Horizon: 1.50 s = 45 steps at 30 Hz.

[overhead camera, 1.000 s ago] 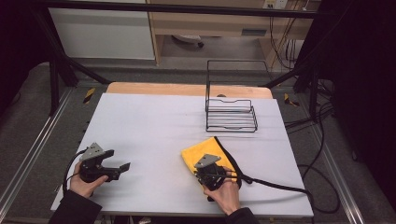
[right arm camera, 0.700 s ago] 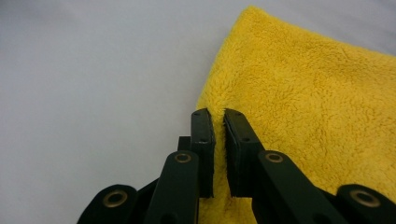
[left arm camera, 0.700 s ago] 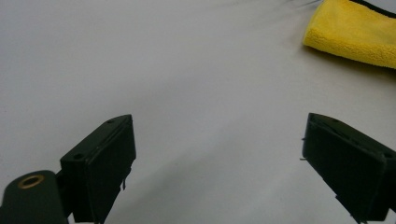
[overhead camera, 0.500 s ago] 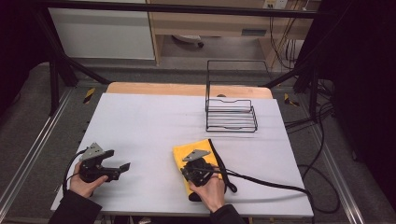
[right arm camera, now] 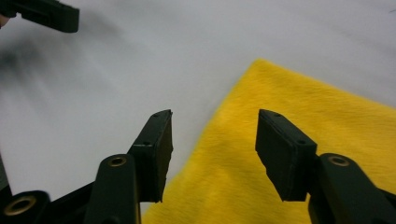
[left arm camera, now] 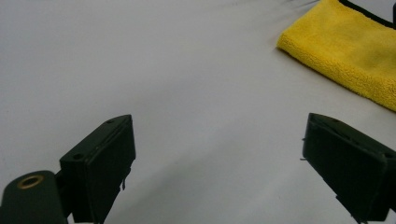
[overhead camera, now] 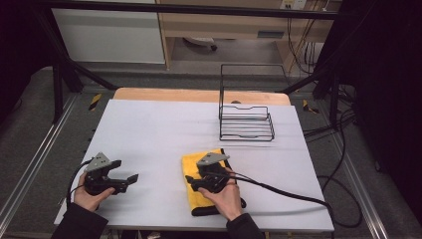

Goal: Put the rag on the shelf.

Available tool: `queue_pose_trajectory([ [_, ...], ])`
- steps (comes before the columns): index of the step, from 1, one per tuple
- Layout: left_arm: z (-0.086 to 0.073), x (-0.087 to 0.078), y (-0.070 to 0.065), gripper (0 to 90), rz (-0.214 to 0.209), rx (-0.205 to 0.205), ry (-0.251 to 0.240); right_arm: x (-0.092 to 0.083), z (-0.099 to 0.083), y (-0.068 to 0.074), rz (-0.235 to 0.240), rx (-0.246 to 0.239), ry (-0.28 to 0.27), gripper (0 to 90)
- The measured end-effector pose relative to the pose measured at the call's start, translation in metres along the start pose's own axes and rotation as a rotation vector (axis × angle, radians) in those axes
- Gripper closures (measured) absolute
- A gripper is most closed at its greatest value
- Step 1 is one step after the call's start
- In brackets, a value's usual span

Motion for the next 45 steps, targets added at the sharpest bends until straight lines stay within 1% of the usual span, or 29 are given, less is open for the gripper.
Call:
queue_pose_trajectory([
  [1,0.0,0.0,0.0,9.3,0.001,-0.002,-0.001,-0.006,-0.001,-0.009,-0.012,0.009,-0.003,41.2],
  [2,0.0,0.0,0.0,9.3,0.002,-0.003,0.0,-0.006,-0.001,-0.009,-0.012,0.009,-0.003,41.2],
  [3,0.0,0.001,0.0,9.3,0.001,-0.003,0.001,-0.019,-0.007,-0.026,-0.032,0.032,-0.005,39.7],
  [4,0.0,0.001,0.0,9.3,0.0,-0.004,0.002,-0.019,-0.007,-0.026,-0.032,0.032,-0.005,39.7],
  [5,0.0,0.001,0.0,9.2,0.0,-0.003,0.003,-0.024,-0.012,-0.035,-0.043,0.044,-0.001,39.5],
  [6,0.0,0.002,-0.001,9.2,-0.001,-0.003,0.003,-0.034,-0.025,-0.049,-0.06,0.066,0.02,39.4],
  [7,0.0,0.002,-0.001,9.2,-0.001,-0.001,0.004,-0.038,-0.032,-0.055,-0.067,0.074,0.03,39.8],
  [9,-0.001,0.002,-0.001,9.3,0.0,0.004,0.01,-0.043,-0.048,-0.064,-0.073,0.095,0.052,42.0],
  [10,-0.001,0.002,-0.001,9.3,0.0,0.004,0.011,-0.043,-0.048,-0.064,-0.073,0.095,0.052,42.0],
  [13,-0.001,0.003,-0.002,9.3,0.0,0.001,0.011,-0.047,-0.07,-0.069,-0.06,0.127,0.088,43.5],
  [14,-0.001,0.004,-0.002,9.2,0.0,0.001,0.012,-0.047,-0.076,-0.07,-0.059,0.129,0.097,43.6],
  [16,-0.001,0.004,-0.002,9.3,0.0,0.0,0.013,-0.045,-0.085,-0.071,-0.049,0.142,0.119,44.2],
  [19,-0.001,0.003,-0.002,9.2,-0.002,0.005,0.013,-0.043,-0.09,-0.069,-0.025,0.17,0.114,48.2],
  [20,-0.001,0.003,-0.002,9.2,-0.003,0.004,0.012,-0.043,-0.09,-0.069,-0.024,0.174,0.11,49.7],
  [21,-0.001,0.003,-0.002,9.3,-0.003,0.003,0.013,-0.043,-0.091,-0.068,-0.024,0.184,0.106,52.1],
  [23,-0.001,0.004,-0.003,9.3,-0.005,0.0,0.012,-0.043,-0.091,-0.066,-0.021,0.188,0.105,57.0],
  [24,-0.002,0.005,-0.003,9.3,-0.005,0.002,0.015,-0.044,-0.091,-0.065,-0.008,0.197,0.111,62.5],
  [25,-0.002,0.005,-0.003,9.3,-0.004,0.005,0.017,-0.044,-0.091,-0.063,0.015,0.216,0.118,68.1],
  [28,-0.001,0.005,-0.004,9.3,-0.006,0.009,0.017,-0.043,-0.091,-0.061,0.032,0.24,0.127,74.3],
  [29,-0.001,0.005,-0.004,9.3,-0.007,0.008,0.017,-0.043,-0.091,-0.061,0.032,0.24,0.127,75.7],
  [30,-0.002,0.005,-0.004,9.3,-0.006,0.008,0.016,-0.044,-0.091,-0.06,0.035,0.255,0.127,77.6],
  [33,-0.002,0.004,-0.004,9.3,-0.006,0.006,0.017,-0.045,-0.091,-0.06,0.029,0.262,0.125,78.6],
  [36,-0.001,0.004,-0.004,9.3,-0.008,0.007,0.014,-0.046,-0.092,-0.057,0.024,0.285,0.127,79.2],
  [40,-0.001,0.004,-0.004,9.2,-0.008,0.006,0.015,-0.05,-0.093,-0.048,0.029,0.318,0.146,79.3],
  [41,-0.001,0.004,-0.004,9.3,-0.008,0.006,0.015,-0.051,-0.094,-0.042,0.026,0.333,0.157,79.2],
  [44,-0.001,0.004,-0.005,9.3,-0.01,0.006,0.017,-0.053,-0.095,-0.04,0.022,0.346,0.156,79.0],
  [45,-0.001,0.004,-0.005,9.2,-0.01,0.006,0.017,-0.053,-0.096,-0.039,0.015,0.351,0.154,78.2],
])
Point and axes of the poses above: each handheld gripper's, and its own axes: x roughly forward along the jaws, z roughly out of its top, y roughly to its left, the point moved 8 cm from there along x, roughly forward along the jaws
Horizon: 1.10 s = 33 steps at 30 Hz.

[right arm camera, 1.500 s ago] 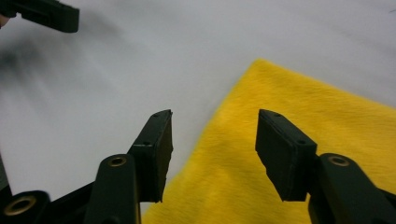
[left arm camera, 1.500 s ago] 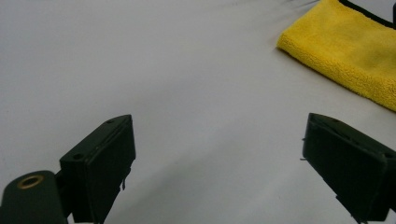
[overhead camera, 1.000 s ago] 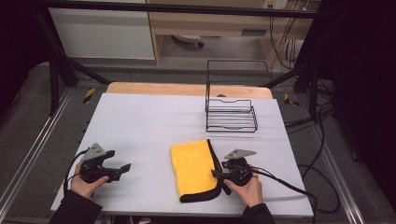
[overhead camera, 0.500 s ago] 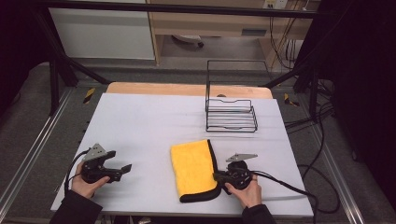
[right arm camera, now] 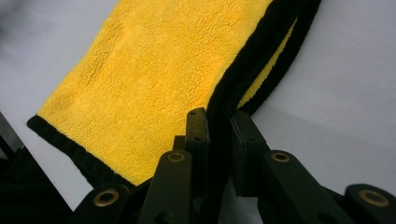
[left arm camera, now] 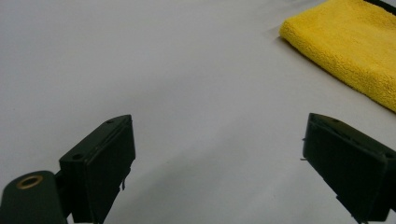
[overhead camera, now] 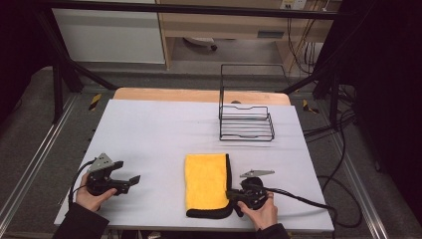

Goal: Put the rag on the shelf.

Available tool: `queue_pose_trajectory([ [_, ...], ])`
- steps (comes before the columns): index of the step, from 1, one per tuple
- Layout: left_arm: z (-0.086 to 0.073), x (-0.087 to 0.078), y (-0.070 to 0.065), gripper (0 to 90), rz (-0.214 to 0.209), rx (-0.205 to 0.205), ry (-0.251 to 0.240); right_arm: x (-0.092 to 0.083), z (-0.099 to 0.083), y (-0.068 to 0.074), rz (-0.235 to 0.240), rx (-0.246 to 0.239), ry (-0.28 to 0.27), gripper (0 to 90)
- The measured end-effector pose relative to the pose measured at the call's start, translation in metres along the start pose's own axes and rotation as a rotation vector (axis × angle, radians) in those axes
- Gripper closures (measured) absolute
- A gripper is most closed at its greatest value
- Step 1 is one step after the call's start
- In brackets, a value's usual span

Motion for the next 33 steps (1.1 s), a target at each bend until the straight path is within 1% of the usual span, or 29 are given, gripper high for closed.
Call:
queue_pose_trajectory([
  [2,0.0,0.0,-0.001,9.1,-0.002,0.002,0.003,0.0,0.0,-0.001,-0.003,-0.01,-0.003,76.8],
  [6,0.0,0.001,-0.002,8.3,-0.004,0.001,0.009,0.0,0.002,-0.006,0.002,-0.089,-0.027,65.2],
  [8,0.0,0.002,-0.002,7.8,-0.007,0.001,0.011,-0.002,0.005,-0.01,0.003,-0.118,-0.056,57.7],
  [9,0.0,0.002,-0.003,7.5,-0.007,0.0,0.012,-0.003,0.007,-0.012,0.0,-0.136,-0.071,55.6],
  [11,0.0,0.003,-0.004,6.8,-0.01,0.004,0.017,-0.005,0.011,-0.016,0.003,-0.152,-0.103,48.1],
  [12,0.0,0.004,-0.005,6.6,-0.011,0.003,0.017,-0.007,0.013,-0.019,-0.002,-0.153,-0.117,45.8],
  [13,0.001,0.004,-0.006,6.5,-0.012,0.004,0.018,-0.008,0.015,-0.021,0.004,-0.154,-0.122,43.0],
  [14,0.001,0.005,-0.006,6.4,-0.012,0.005,0.019,-0.009,0.016,-0.023,0.004,-0.162,-0.131,39.7],
  [16,0.001,0.006,-0.008,6.4,-0.012,0.008,0.024,-0.01,0.02,-0.029,-0.001,-0.18,-0.146,37.0],
  [17,0.001,0.007,-0.009,6.3,-0.011,0.009,0.026,-0.01,0.021,-0.031,-0.002,-0.185,-0.153,33.5],
  [20,0.002,0.009,-0.012,6.1,-0.014,0.013,0.03,-0.01,0.025,-0.037,0.002,-0.198,-0.161,27.0],
  [21,0.002,0.01,-0.013,6.0,-0.016,0.015,0.033,-0.01,0.026,-0.041,-0.002,-0.207,-0.173,22.0],
  [22,0.003,0.01,-0.014,6.0,-0.015,0.018,0.034,-0.01,0.026,-0.041,-0.002,-0.207,-0.173,22.0],
  [28,0.008,0.016,-0.022,5.4,-0.029,0.023,0.039,-0.014,0.031,-0.048,-0.017,-0.232,-0.184,9.9],
  [31,0.012,0.019,-0.027,5.0,-0.031,0.034,0.044,-0.015,0.034,-0.052,-0.029,-0.25,-0.189,6.6],
  [33,0.016,0.022,-0.03,4.8,-0.033,0.04,0.047,-0.016,0.036,-0.053,-0.037,-0.25,-0.187,5.4],
])
Point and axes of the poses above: each handheld gripper's, and its own axes: x roughly forward along the jaws, z roughly out of its top, y roughly to its left, the point moved 8 cm from there along x, roughly forward along the jaws
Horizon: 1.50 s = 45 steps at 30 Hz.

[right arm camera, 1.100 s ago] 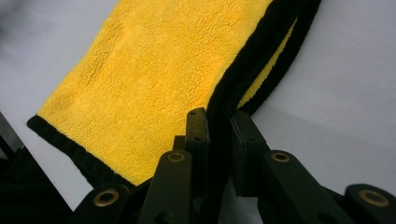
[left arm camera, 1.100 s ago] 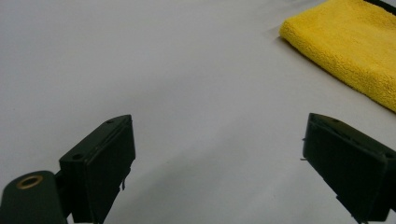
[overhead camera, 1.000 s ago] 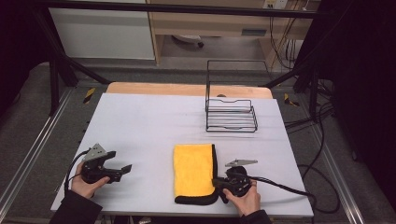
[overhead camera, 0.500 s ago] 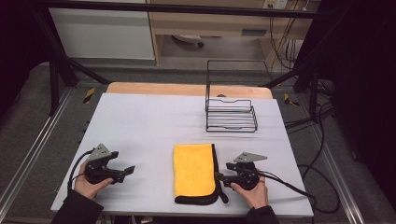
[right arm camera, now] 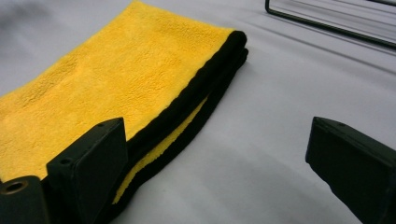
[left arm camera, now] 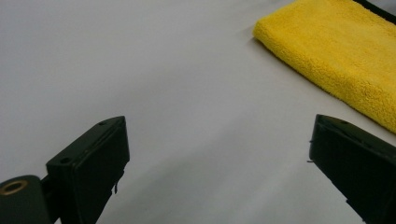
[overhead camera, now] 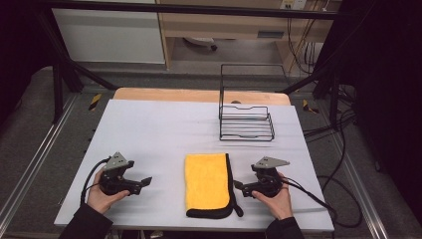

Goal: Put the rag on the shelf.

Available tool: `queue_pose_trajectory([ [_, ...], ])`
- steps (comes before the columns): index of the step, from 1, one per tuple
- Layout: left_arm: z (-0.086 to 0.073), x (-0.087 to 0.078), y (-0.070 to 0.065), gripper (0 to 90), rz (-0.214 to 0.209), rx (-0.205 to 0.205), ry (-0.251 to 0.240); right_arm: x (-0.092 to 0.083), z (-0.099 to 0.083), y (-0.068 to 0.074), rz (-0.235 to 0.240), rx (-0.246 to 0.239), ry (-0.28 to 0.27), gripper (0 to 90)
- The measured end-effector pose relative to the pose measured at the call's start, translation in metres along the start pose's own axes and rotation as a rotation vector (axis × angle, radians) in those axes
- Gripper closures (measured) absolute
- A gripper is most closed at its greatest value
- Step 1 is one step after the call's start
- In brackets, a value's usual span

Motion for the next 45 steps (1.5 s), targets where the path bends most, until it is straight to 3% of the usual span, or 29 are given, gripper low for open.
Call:
queue_pose_trajectory([
  [13,0.027,0.02,-0.022,5.5,-0.019,0.026,0.02,-0.006,0.002,-0.01,-0.026,0.001,-0.015,2.9],
  [27,0.056,0.052,-0.041,7.0,-0.028,0.039,0.04,-0.007,-0.002,-0.007,-0.022,0.004,-0.011,2.6],
  [45,0.073,0.096,-0.051,19.7,-0.011,-0.007,0.088,-0.006,-0.004,-0.006,-0.02,0.008,0.003,2.6],
])
Point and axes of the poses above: each handheld gripper's, and its own axes: x roughly forward along the jaws, z roughly out of its top, y roughly to its left, the point moved 8 cm from there along x, roughly forward along the jaws
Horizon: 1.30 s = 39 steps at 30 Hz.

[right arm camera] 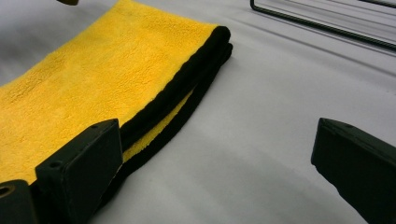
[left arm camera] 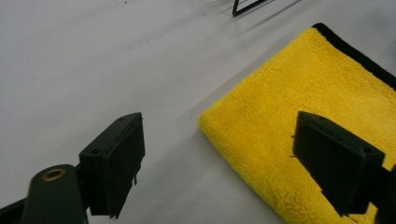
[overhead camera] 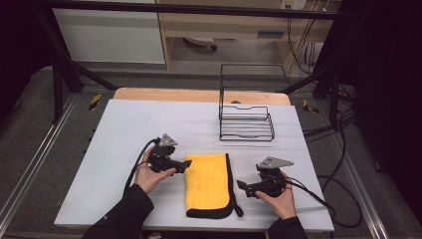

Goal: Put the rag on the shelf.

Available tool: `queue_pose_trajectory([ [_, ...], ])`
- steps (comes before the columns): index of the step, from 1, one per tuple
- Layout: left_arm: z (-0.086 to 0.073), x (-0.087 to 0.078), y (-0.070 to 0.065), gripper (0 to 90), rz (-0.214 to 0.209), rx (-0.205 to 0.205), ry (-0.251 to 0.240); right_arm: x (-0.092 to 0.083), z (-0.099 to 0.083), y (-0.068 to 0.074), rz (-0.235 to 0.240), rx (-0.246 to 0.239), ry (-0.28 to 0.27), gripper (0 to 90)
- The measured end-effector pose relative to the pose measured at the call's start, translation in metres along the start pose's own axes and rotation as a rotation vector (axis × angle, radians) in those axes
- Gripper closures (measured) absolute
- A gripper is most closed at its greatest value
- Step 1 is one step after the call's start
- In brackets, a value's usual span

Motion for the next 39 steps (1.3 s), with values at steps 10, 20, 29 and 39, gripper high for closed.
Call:
queue_pose_trajectory([
  [10,-0.006,0.013,0.006,42.9,-0.008,-0.078,0.016,0.001,-0.001,0.0,0.003,-0.001,0.003,3.0],
  [20,-0.008,0.028,0.007,58.4,-0.012,-0.117,0.031,0.002,-0.001,-0.001,0.003,-0.001,0.007,3.0],
  [29,-0.009,0.032,0.003,68.8,-0.027,-0.124,0.039,0.003,0.002,-0.001,0.014,0.021,-0.005,4.6],
  [39,-0.009,0.033,-0.003,78.2,-0.011,-0.105,0.046,0.013,0.017,-0.004,0.009,0.068,-0.026,6.5],
])
Point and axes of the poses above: each handheld gripper's, and its own axes: x roughly forward along the jaws, z roughly out of its top, y roughly to its left, the point moved 8 cm from there along x, roughly forward along the jaws
